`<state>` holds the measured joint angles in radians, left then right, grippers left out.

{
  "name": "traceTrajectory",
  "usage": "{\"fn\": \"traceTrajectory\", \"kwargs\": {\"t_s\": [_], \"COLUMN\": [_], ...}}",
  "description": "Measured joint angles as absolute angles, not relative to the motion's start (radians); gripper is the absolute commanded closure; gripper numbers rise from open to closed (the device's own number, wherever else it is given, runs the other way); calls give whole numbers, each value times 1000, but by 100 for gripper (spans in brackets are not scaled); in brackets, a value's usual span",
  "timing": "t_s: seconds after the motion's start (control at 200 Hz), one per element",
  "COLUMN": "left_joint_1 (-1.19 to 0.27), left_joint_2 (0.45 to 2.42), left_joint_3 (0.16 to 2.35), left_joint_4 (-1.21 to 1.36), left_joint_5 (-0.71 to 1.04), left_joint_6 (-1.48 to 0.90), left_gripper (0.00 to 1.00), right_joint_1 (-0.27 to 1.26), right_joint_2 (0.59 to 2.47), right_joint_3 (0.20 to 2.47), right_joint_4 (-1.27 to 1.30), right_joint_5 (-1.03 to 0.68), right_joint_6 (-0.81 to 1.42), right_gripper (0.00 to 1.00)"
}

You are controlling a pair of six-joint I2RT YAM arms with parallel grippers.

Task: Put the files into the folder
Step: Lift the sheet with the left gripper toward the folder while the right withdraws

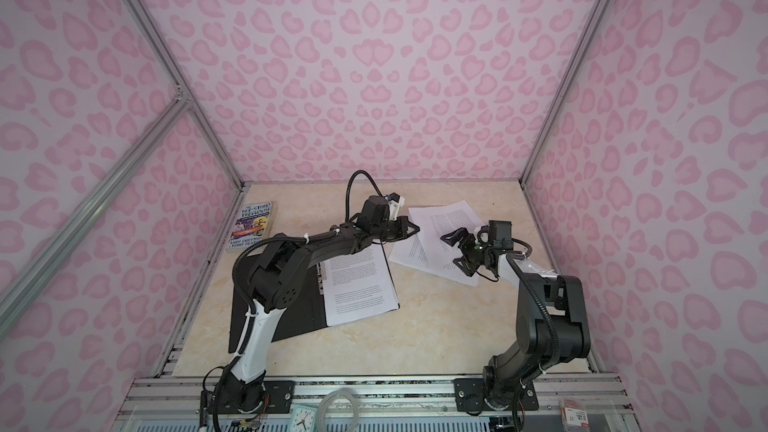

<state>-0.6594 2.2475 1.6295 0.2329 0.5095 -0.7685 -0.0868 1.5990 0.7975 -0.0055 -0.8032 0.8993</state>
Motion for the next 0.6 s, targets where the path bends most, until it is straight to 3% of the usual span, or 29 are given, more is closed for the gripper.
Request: {"fn": "traceTrajectory", "kwargs": {"t_s": [0.355,0.6], "left_joint_1": [-659,-645], "left_joint_2": [1985,1506], "left_joint_3": [1606,1539], "left_joint_4": [221,128], "left_joint_5": [513,385], "left_joint_6": [-757,-731], "left_gripper": [96,96], "right_joint_1": [-80,-32], "right_joint_2": [1599,1599], "right_joint_3": [801,850], "right_joint_4": [-13,-30], "right_joint_5": [-798,-789], "right_joint_6": [897,897], "right_gripper": [3,3]}}
